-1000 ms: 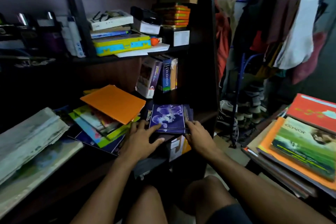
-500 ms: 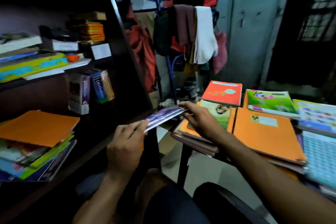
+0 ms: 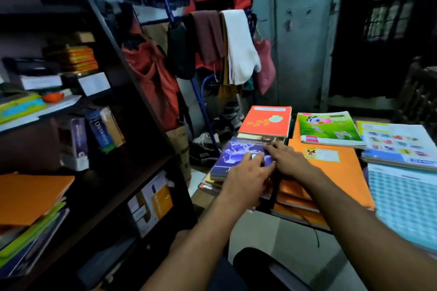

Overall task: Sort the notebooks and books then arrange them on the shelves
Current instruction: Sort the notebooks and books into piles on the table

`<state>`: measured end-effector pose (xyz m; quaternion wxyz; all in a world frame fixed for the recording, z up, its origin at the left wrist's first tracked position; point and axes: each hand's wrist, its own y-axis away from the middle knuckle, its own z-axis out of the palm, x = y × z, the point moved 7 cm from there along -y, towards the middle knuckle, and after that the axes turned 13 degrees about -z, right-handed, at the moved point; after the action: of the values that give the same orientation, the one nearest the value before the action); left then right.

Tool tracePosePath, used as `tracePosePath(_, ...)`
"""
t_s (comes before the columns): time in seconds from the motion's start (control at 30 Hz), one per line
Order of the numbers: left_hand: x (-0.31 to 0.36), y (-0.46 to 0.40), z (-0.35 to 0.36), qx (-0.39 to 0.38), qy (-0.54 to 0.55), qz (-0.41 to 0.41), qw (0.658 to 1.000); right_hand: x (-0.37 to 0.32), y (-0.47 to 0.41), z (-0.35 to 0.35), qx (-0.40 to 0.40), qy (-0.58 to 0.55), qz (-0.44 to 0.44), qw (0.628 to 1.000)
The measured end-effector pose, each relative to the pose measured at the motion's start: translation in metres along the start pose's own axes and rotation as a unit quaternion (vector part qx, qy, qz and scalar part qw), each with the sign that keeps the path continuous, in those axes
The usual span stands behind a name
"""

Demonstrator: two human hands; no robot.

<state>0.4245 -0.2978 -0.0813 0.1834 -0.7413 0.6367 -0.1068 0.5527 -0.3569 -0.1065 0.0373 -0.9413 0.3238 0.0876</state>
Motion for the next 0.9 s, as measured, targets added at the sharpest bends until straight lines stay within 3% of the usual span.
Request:
tracePosePath(0.1,-0.023,0.012,0.003,-0.075,0.125,0.013,0.989,-0.013,0.012,-0.008,-0.030,0.043,0.002,0.999)
tracePosePath(0.2,-0.073,0.041,-0.025,0.006,0.203,-0.043,0.978,-0.056,0.020,-0.028,0.056,0.049,-0.060,0.995)
tracePosePath(0.27,-0.132,0.074,-0.038,0.036,0.209,-0.136,0.968,-0.113,0.023,-0.028,0.086,-0.026,-0.152,0.984)
tracePosePath(0.4,-0.276,0.177,-0.064,0.140,0.178,-0.353,0.908,-0.246,0.020,0.009,0.006,-0.128,-0.297,0.946)
tracePosePath(0.47,-0.340,0.248,-0.093,0.262,0.113,-0.451,0.846,-0.311,0.007,0.030,-0.029,-0.149,-0.345,0.926)
tracePosePath(0.57,-0.407,0.361,-0.123,0.412,0.046,-0.594,0.690,-0.397,-0.019,0.051,-0.069,-0.176,-0.380,0.905)
tracePosePath(0.6,-0.418,0.387,-0.124,0.434,0.057,-0.625,0.647,-0.420,-0.027,0.055,-0.075,-0.180,-0.386,0.901)
tracePosePath(0.67,-0.435,0.415,-0.113,0.412,0.099,-0.677,0.601,-0.464,-0.048,0.063,-0.076,-0.177,-0.402,0.895)
tracePosePath(0.7,-0.441,0.420,-0.105,0.385,0.108,-0.692,0.601,-0.488,-0.059,0.067,-0.076,-0.169,-0.410,0.893)
tracePosePath(0.8,-0.449,0.410,-0.090,0.325,0.091,-0.673,0.658,-0.546,-0.086,0.078,-0.072,-0.149,-0.421,0.892)
tracePosePath(0.9,-0.457,0.409,-0.082,0.322,0.074,-0.664,0.671,-0.585,-0.118,0.080,-0.064,-0.216,-0.388,0.894)
